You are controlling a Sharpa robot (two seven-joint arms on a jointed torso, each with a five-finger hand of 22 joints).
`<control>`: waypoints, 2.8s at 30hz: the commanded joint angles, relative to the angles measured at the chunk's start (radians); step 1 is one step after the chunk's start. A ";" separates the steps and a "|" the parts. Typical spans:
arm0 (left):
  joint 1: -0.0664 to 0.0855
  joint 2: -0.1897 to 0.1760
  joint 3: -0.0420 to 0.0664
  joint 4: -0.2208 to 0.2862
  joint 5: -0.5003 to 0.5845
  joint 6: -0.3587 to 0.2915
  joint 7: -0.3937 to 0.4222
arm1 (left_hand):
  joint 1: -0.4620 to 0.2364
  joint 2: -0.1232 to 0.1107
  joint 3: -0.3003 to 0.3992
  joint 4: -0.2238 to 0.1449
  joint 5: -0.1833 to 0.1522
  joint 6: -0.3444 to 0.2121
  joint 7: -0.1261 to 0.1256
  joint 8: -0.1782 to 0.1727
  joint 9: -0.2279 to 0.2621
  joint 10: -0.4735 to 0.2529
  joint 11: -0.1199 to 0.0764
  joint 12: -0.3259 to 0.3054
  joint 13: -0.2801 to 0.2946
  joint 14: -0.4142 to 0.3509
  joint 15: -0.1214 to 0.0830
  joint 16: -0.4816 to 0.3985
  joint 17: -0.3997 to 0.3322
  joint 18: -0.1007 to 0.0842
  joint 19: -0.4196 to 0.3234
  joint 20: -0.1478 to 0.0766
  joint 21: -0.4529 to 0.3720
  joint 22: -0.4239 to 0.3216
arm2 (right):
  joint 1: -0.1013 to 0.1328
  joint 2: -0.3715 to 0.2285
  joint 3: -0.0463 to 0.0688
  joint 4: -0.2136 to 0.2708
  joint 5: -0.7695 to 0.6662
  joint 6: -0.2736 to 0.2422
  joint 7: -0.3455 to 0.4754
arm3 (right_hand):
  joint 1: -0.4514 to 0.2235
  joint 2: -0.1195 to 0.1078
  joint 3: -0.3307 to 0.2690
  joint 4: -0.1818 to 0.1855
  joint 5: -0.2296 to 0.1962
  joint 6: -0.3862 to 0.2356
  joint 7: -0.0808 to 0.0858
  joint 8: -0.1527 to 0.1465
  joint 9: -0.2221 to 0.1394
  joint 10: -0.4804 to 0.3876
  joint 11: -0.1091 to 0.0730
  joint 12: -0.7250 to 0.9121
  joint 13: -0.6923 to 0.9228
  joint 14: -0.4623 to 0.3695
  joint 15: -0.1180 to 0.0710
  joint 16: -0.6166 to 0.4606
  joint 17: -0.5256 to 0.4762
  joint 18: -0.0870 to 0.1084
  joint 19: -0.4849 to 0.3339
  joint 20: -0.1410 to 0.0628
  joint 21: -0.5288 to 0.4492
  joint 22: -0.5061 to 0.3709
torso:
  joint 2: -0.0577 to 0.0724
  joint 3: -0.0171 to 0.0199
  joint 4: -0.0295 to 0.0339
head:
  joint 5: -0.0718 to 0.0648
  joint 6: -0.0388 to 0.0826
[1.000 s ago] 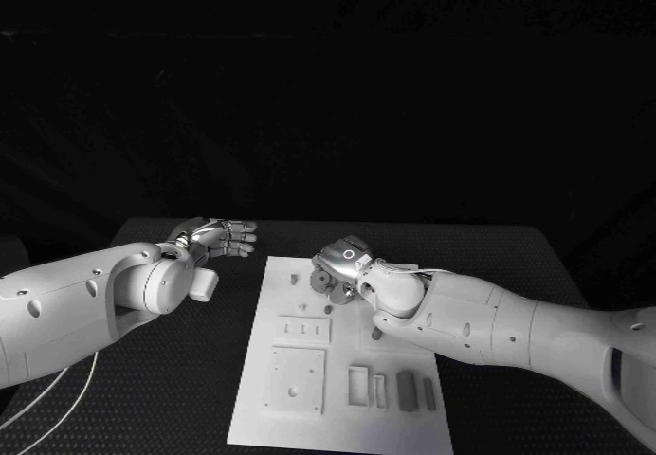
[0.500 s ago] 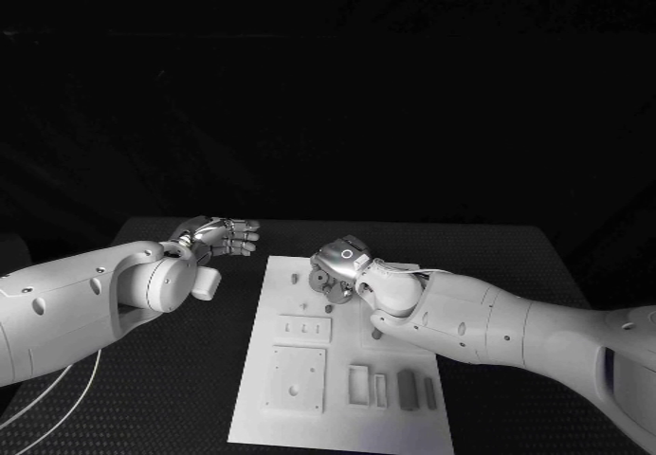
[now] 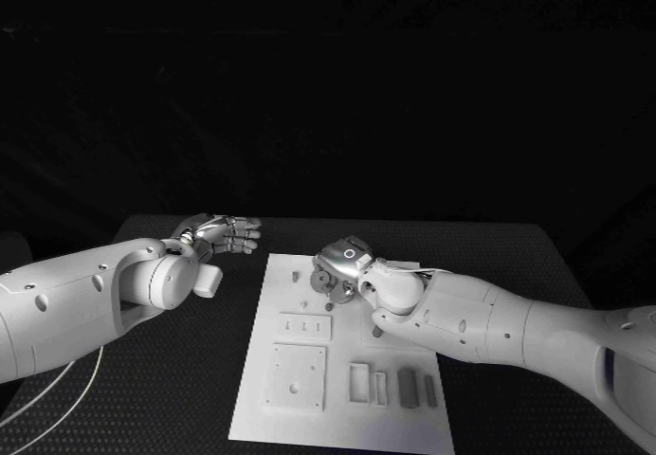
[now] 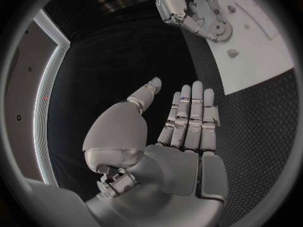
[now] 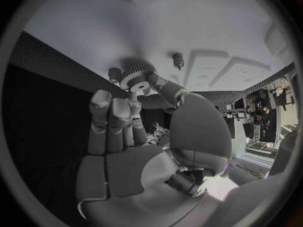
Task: Assemble the parts on the task board
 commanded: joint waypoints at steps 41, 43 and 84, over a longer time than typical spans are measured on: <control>0.001 -0.002 0.001 0.000 -0.004 0.014 -0.001 | -0.011 0.004 0.006 0.005 -0.001 -0.008 0.012 -0.010 0.003 -0.006 0.005 -0.005 0.001 0.001 0.009 -0.007 0.005 0.020 -0.005 0.001 0.007 0.021 | 0.006 -0.033 -0.001 -0.015 0.268 0.166 0.077 | 0.028 0.118 0.165 -0.014 0.011 -0.148 0.048 -0.081 -0.002 -0.046 0.008 -0.003 0.008 -0.020 0.006 -0.017 0.006 0.044 -0.024 0.008 -0.004 0.016 | 0.000 0.0010 -0.0014 | 0.000 -0.004; 0.001 -0.002 0.001 0.001 -0.004 0.012 -0.002 | -0.012 0.004 0.006 0.005 -0.002 -0.009 0.012 -0.010 0.003 -0.007 0.005 -0.005 0.001 0.001 0.009 -0.008 0.005 0.020 -0.005 0.001 0.007 0.021 | 0.007 -0.034 -0.001 -0.014 0.280 0.169 0.079 | 0.016 0.118 0.177 -0.027 0.016 -0.146 0.051 -0.078 -0.001 -0.046 0.011 0.000 0.008 -0.018 0.008 -0.016 0.007 0.044 -0.022 0.009 -0.001 0.017 | 0.000 0.0012 -0.0016 | 0.000 -0.004; 0.000 -0.025 0.001 -0.008 -0.006 0.021 0.009 | -0.012 0.003 0.008 0.003 -0.003 0.000 0.015 -0.008 0.009 0.007 0.010 0.002 0.006 -0.001 0.010 -0.013 0.008 0.021 -0.007 0.002 0.009 0.021 | 0.046 -0.377 0.089 0.087 0.845 0.186 0.442 | -0.029 0.099 -0.228 -0.176 0.188 -0.121 0.105 -0.050 0.009 -0.079 0.062 0.014 0.003 -0.040 0.054 -0.024 0.025 0.044 -0.047 0.003 -0.004 0.015 | -0.005 0.0124 -0.0330 | -0.033 0.006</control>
